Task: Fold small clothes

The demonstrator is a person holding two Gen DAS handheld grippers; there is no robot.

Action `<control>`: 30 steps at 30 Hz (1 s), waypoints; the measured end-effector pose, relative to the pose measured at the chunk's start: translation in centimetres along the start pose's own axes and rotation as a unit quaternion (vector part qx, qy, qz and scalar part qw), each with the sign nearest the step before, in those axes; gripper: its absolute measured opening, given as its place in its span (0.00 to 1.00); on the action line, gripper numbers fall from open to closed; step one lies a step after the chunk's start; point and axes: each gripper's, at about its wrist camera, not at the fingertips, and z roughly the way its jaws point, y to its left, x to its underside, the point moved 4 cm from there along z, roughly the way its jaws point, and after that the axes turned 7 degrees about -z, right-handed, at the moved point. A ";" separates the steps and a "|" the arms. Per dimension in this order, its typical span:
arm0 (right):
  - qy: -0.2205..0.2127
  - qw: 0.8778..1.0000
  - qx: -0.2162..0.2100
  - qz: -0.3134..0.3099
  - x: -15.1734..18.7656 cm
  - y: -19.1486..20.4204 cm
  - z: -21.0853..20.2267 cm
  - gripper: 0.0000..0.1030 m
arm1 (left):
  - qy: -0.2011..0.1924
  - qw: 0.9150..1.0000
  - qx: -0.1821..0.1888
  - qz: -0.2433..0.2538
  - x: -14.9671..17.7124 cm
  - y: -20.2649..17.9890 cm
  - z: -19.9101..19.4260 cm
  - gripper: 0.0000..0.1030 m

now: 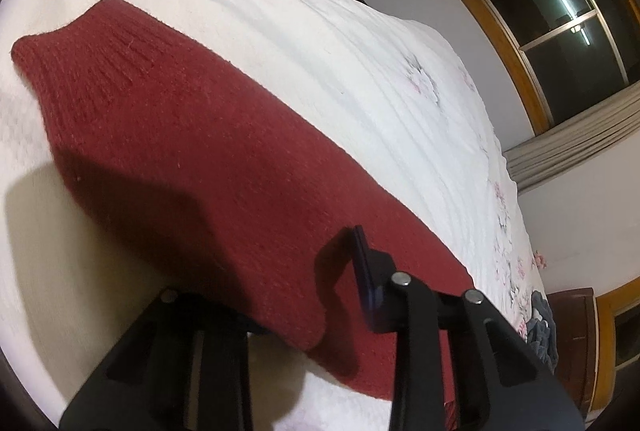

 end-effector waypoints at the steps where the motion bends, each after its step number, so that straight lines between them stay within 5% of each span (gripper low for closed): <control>1: 0.000 1.000 0.000 0.000 0.0 0.0 0.0 0.57 | 0.000 1.000 -0.002 0.001 -0.1 0.1 -0.1 0.22; 4: -0.002 1.000 -0.003 0.001 0.0 0.0 0.0 0.57 | -0.003 1.000 -0.008 0.009 -0.2 0.1 -0.6 0.11; 12: -0.009 1.000 -0.012 0.007 0.4 -0.5 -0.5 0.57 | -0.020 0.997 0.015 0.074 1.7 -4.7 -2.1 0.05; 23: -0.025 0.999 -0.023 0.027 1.3 -1.5 -2.6 0.57 | 0.065 0.970 0.123 0.199 14.1 -18.4 -0.8 0.05; 30: -0.033 0.998 -0.029 0.039 2.0 -2.8 -3.2 0.56 | 0.103 0.956 0.158 0.222 21.1 -21.3 0.5 0.05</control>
